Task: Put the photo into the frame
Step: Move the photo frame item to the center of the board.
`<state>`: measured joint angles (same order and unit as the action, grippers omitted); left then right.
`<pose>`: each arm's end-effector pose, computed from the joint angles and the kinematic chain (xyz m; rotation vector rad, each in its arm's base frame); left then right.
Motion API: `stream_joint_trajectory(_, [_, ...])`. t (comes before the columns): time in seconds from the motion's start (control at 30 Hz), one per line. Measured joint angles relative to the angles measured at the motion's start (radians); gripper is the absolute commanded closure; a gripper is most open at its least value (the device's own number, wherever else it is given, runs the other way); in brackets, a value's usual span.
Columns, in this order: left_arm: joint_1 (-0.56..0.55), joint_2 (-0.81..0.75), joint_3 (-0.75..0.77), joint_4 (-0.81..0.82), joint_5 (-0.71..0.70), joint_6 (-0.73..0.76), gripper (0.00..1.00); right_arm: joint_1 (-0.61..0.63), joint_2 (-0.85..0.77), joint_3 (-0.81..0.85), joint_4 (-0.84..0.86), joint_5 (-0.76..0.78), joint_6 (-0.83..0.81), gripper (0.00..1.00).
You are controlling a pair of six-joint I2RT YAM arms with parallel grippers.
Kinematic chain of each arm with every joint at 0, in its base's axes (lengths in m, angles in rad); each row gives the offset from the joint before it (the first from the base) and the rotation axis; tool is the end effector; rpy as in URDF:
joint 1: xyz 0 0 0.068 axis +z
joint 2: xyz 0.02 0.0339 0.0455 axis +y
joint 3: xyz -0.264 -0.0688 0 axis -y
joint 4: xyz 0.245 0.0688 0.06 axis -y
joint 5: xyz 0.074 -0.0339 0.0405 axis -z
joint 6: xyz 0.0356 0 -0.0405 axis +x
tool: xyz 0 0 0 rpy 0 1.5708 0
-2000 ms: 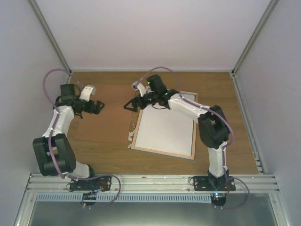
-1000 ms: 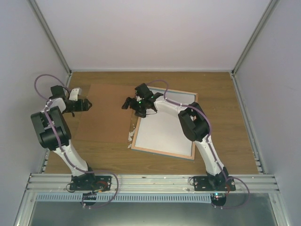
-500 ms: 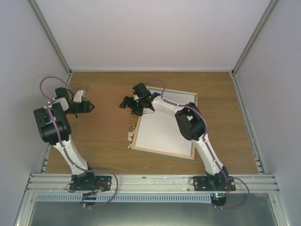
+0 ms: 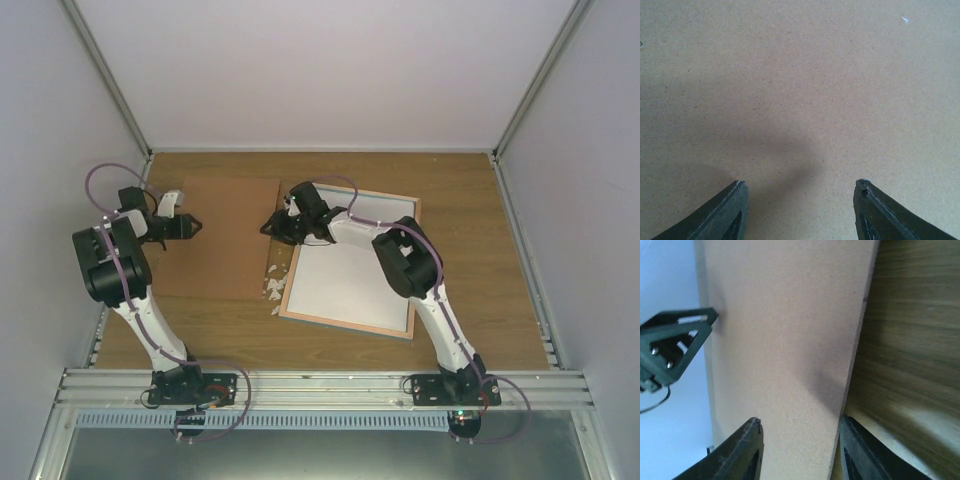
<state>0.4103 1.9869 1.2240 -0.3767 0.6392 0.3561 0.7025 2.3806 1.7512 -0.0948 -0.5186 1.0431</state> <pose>0.3644 0.1353 0.1359 0.1115 2.4618 -0.5532 0.3879 0.3515 0.1303 0.1366 2.6573 1.3624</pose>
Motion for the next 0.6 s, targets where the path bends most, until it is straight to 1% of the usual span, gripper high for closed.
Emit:
stream_joint_trajectory(0.13, [0.0,0.0,-0.001,0.011,0.009,0.003,0.41,-0.002,-0.032,-0.06,0.087,-0.037,0.014,0.75])
stream_joint_trajectory(0.33, [0.004,0.0,0.0,0.029,0.026,0.005,0.42,-0.016,-0.056,-0.1,0.179,-0.067,0.022,0.91])
stream_joint_trajectory(0.53, [0.004,0.0,0.0,0.04,0.03,0.011,0.42,-0.027,-0.056,-0.11,0.238,-0.089,0.031,0.92])
stream_joint_trajectory(0.6, [0.004,0.0,0.001,0.042,0.031,0.011,0.42,-0.03,-0.056,-0.11,0.259,-0.097,0.037,0.9])
